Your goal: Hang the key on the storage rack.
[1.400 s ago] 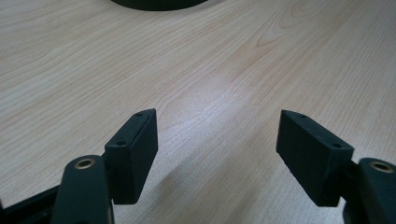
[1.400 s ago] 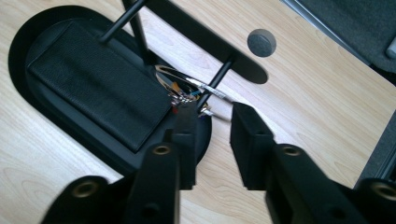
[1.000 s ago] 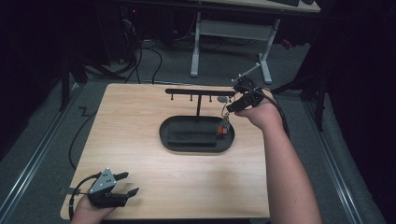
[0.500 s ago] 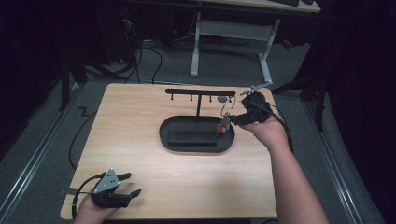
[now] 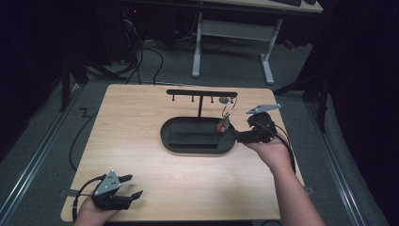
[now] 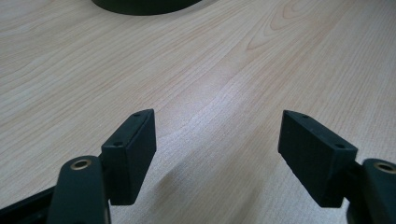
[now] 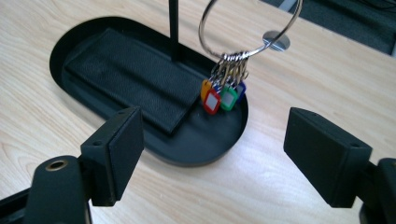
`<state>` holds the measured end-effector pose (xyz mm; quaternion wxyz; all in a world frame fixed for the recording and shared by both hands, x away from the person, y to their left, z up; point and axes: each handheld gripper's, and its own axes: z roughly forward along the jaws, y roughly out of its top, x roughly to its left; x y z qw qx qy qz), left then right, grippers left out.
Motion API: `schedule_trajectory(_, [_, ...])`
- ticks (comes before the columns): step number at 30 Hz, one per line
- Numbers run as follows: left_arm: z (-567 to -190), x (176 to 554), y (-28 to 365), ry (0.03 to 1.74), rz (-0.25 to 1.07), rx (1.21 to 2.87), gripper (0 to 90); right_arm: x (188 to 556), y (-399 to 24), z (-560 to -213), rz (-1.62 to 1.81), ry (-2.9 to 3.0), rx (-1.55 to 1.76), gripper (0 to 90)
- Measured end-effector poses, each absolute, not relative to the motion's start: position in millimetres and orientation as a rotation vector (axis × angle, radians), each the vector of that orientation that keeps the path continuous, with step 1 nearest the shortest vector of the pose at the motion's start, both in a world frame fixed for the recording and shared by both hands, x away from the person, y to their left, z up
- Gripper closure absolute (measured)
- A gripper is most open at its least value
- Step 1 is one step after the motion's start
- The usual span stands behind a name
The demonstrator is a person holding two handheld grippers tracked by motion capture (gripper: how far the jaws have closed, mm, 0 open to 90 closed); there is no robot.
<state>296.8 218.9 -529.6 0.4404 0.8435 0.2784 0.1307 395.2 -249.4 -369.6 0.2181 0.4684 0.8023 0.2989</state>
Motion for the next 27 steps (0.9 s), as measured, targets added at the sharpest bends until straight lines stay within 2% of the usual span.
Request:
schedule_trajectory(16, [-531,296,216,0.686,0.317,2.103,28.3,352,-256,-428,0.909,2.158,1.329,17.5])
schedule_trajectory(27, [-532,296,215,0.681,0.313,2.108,28.4,311,-253,-494,1.009,2.106,1.374,17.2])
